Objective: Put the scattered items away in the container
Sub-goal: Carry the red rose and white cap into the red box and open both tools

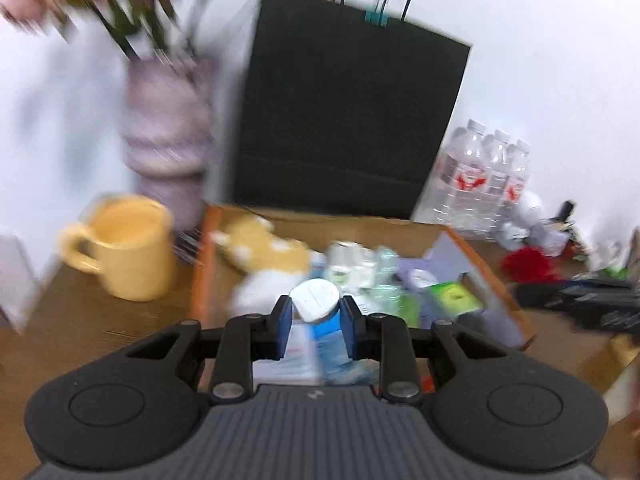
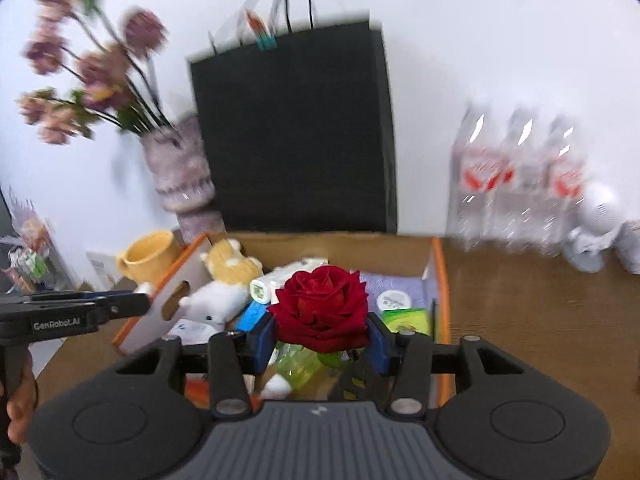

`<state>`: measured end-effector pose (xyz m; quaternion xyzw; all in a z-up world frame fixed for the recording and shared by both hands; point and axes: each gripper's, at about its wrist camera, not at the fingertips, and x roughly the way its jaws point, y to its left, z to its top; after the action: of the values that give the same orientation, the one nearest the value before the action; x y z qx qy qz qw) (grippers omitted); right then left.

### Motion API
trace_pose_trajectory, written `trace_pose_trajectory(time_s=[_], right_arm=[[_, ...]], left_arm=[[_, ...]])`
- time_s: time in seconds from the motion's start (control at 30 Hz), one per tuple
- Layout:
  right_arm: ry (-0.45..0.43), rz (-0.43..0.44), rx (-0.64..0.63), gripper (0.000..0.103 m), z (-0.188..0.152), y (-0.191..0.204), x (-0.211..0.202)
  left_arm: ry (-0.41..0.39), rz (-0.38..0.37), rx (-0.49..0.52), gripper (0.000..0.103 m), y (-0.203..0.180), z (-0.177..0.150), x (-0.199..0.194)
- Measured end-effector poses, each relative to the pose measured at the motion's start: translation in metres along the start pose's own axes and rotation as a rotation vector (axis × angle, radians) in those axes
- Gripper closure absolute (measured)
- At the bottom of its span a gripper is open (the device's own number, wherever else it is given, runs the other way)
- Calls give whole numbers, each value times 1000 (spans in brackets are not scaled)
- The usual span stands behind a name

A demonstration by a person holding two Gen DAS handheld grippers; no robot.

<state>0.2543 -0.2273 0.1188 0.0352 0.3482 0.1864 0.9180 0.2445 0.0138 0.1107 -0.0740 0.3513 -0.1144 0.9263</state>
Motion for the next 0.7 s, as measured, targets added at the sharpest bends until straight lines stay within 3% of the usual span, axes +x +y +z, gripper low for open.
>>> trace_pose_trajectory(time_s=[0.07, 0.1, 0.13, 0.2, 0.23, 0.27, 0.4, 0.5, 0.7], right_arm=[[79, 20, 29, 56, 11, -4, 29], [119, 30, 43, 56, 16, -5, 44], [156, 36, 51, 55, 19, -7, 57], [228, 32, 43, 32, 21, -9, 78], [251, 29, 42, 27, 22, -10, 85], [268, 27, 42, 21, 22, -12, 90], [313, 7, 61, 20, 22, -23, 97], [397, -34, 50, 20, 18, -30, 104], [544, -87, -44, 16, 0, -16, 108]], left_arm=[[95, -37, -13, 73, -1, 9, 31], [144, -36, -14, 60, -1, 8, 45], [194, -36, -15, 32, -1, 7, 60], [200, 21, -2, 7, -1, 4, 67], [190, 32, 21, 4, 0, 4, 66], [180, 43, 45, 4, 1, 4, 66], [180, 77, 31, 3, 17, 9, 65], [236, 68, 28, 7, 27, 8, 69], [298, 160, 186, 27, 8, -5, 72]])
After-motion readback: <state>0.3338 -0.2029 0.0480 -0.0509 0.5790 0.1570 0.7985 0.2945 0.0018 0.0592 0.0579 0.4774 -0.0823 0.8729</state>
